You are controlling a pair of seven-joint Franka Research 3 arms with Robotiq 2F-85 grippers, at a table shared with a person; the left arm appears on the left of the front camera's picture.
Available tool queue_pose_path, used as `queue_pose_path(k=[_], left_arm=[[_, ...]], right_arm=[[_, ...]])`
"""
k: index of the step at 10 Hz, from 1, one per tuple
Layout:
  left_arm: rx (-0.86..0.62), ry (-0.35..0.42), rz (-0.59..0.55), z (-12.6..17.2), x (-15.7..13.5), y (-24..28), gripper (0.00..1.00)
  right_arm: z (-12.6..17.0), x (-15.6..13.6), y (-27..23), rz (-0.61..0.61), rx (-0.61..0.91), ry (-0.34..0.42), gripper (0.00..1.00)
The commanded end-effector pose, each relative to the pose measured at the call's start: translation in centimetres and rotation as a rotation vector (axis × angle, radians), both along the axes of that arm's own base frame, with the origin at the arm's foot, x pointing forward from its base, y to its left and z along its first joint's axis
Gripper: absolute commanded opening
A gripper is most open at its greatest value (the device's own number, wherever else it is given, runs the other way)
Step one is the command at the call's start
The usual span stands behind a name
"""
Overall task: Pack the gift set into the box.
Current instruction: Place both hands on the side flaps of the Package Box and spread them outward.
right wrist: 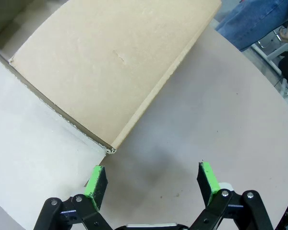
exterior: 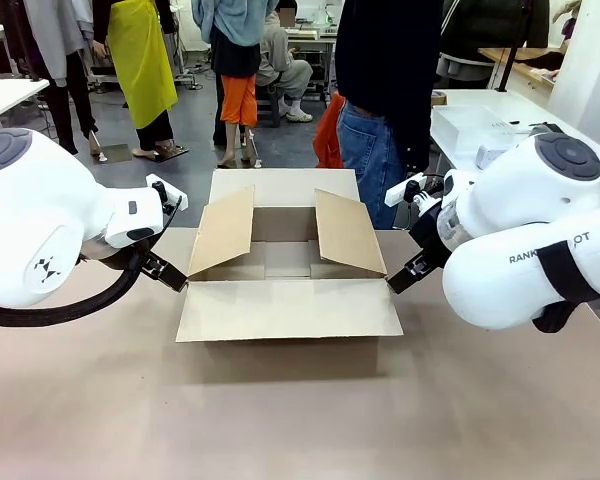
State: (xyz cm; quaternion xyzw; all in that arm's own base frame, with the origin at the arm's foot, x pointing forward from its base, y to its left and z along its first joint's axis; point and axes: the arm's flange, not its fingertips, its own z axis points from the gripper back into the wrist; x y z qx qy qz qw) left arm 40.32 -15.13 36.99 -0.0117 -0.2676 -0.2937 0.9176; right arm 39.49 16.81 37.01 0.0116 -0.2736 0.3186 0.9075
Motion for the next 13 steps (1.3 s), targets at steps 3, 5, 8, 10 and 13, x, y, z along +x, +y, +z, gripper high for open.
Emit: queue_pose_path(k=[3, 5, 8, 10, 13], left_arm=[[0.031, 0.102, -0.057, 1.2, -2.5, 3.0, 1.0], [-0.094, 0.082, -0.008, 3.9, -5.5, 9.3, 1.0], [-0.671, 0.117, 0.067, 7.1, -8.3, 18.5, 1.0], [-1.294, 0.11, 0.209, 6.7, -9.9, 28.4, 1.0], [-1.76, 0.116, 0.407, 1.9, -10.3, 31.2, 1.0]], right_arm=[[2.1, -1.5, -1.9, -0.023, -0.071, 0.116, 1.0], [4.3, -2.7, -5.5, -0.111, 0.012, 0.174, 1.0], [8.1, -5.2, -15.3, -0.475, 0.461, 0.157, 1.0], [9.3, -9.7, -25.2, -0.461, 1.118, 0.161, 1.0], [2.8, -12.5, -32.5, -0.666, 1.596, 0.141, 1.0]])
